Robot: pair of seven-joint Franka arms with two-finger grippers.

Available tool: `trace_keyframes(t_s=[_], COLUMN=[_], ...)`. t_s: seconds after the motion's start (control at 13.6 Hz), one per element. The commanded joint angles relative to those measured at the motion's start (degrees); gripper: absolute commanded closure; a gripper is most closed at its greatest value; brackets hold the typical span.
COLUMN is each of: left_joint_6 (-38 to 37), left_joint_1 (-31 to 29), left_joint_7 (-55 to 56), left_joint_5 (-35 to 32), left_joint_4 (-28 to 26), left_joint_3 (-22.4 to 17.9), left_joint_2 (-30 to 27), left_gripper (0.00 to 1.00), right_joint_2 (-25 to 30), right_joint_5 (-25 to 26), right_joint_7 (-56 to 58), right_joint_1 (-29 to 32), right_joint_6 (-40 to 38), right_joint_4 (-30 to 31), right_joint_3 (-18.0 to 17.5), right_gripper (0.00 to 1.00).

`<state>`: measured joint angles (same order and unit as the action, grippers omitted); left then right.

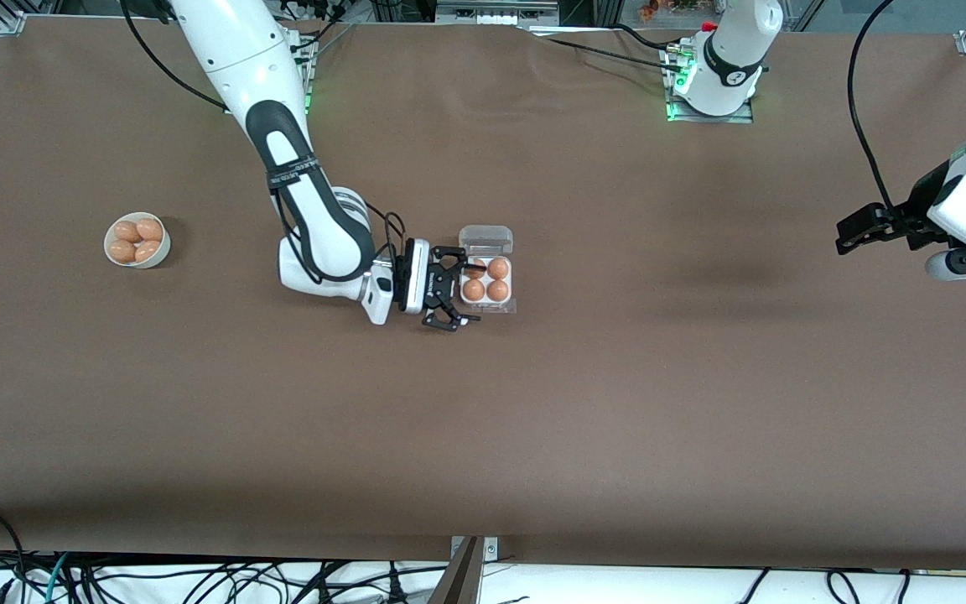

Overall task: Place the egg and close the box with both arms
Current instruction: 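Withdraw the right gripper to rest while the left gripper moves inward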

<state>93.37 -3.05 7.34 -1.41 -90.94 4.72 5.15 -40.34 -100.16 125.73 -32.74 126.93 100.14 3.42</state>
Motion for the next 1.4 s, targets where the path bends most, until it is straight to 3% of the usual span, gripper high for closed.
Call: trace_keyframes(t_s=[0.0, 0.22, 0.51, 0.96, 1.32], left_joint_6=[-0.7, -0.7, -0.7, -0.7, -0.8], left_joint_1=[-0.1, -0.1, 0.0, 0.0, 0.5], left_joint_7=[0.0, 0.0, 0.0, -0.2, 0.0], left_joint_5=[-0.5, -0.7, -0.6, -0.4, -0.4], left_joint_4=[1.2, 2.2, 2.3, 2.3, 1.9], left_joint_3=[0.4, 0.4, 0.4, 0.4, 0.4], left_joint_2=[0.3, 0.5, 0.9, 1.6, 2.6], left_gripper=[0.0, 0.0, 0.0, 0.0, 0.0], right_joint_2=[3.6, 6.6, 13.1, 24.8, 33.0], right_joint_5=[6.1, 16.7, 41.6, 80.2, 92.4], right_joint_7=[-5.4, -14.5, -40.5, -88.4, -117.6], right_joint_1=[3.6, 9.2, 16.5, 21.4, 23.2], right_joint_6=[-0.6, -0.6, -0.3, -0.8, -11.1], right_joint_4=[0.6, 0.6, 0.6, 3.3, 5.9], right_joint_3=[1.9, 3.3, 3.3, 2.8, 2.6], right_gripper=[0.0, 0.0, 0.0, 0.0, 0.0])
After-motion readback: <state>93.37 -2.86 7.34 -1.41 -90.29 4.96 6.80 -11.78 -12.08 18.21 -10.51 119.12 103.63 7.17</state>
